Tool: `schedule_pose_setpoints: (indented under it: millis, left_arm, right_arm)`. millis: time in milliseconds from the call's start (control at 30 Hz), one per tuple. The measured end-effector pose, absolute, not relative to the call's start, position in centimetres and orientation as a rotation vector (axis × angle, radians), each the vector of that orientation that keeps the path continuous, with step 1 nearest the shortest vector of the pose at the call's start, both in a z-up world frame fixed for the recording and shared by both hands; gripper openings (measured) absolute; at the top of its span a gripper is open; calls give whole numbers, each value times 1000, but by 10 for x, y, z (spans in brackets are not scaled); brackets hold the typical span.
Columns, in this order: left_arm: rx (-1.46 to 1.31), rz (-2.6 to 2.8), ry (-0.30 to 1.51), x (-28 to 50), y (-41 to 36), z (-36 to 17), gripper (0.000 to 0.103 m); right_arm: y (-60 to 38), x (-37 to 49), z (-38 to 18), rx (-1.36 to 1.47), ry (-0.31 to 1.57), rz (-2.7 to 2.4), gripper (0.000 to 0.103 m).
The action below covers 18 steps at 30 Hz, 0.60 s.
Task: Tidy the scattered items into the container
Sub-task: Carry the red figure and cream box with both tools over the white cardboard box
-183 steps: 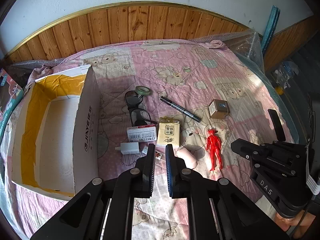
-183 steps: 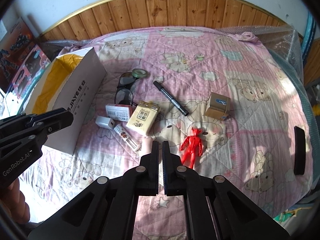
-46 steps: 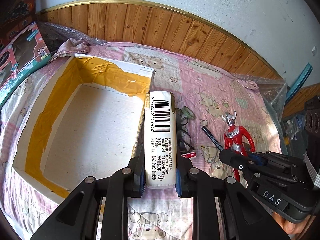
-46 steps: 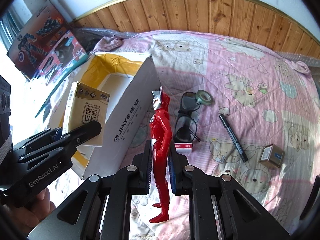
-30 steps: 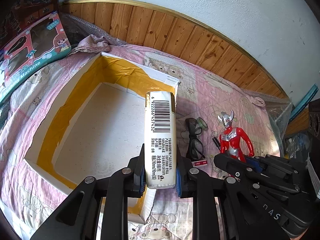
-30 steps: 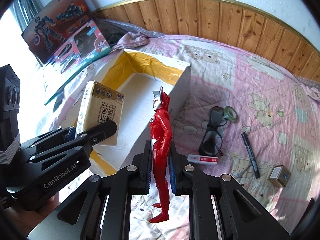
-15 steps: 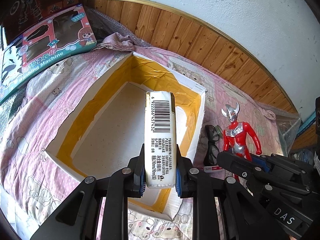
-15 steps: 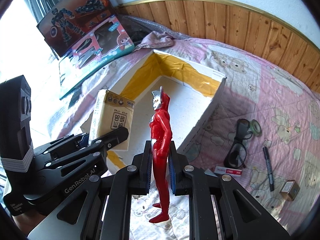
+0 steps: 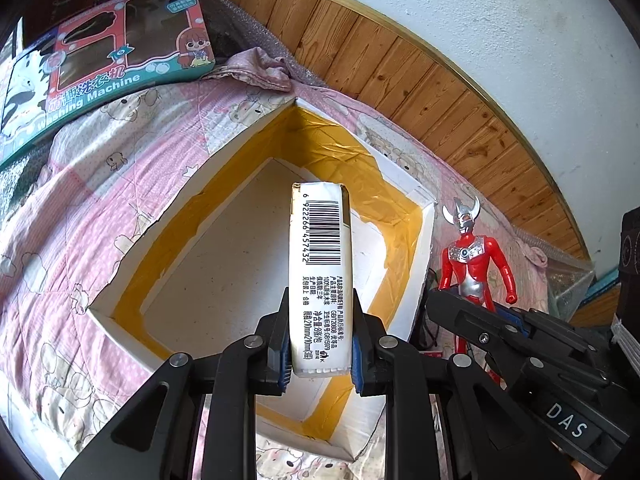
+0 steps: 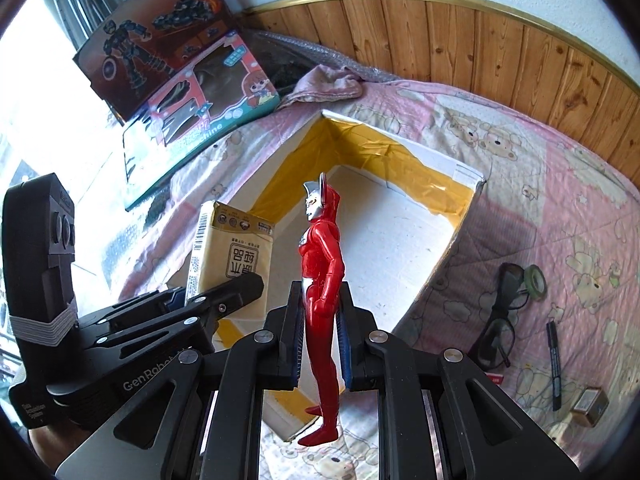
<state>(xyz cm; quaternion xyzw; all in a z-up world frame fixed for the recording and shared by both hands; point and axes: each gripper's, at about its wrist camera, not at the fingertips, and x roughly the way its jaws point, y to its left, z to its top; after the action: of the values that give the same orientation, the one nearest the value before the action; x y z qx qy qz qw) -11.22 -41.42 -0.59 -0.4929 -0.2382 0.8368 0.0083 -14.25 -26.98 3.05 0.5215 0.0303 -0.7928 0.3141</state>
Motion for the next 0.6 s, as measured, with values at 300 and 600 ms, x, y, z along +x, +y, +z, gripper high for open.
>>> schedule_pose_setpoints:
  millis: [300, 600]
  left_arm:
    - [-1562, 2600, -724, -149, -417, -7, 23]
    - [-1608, 2617, -599, -188, -413, -14, 23]
  right_arm:
    - [-271, -174, 23, 1409, 17, -2078, 16]
    - [-274, -208, 5, 1461, -51, -2062, 16]
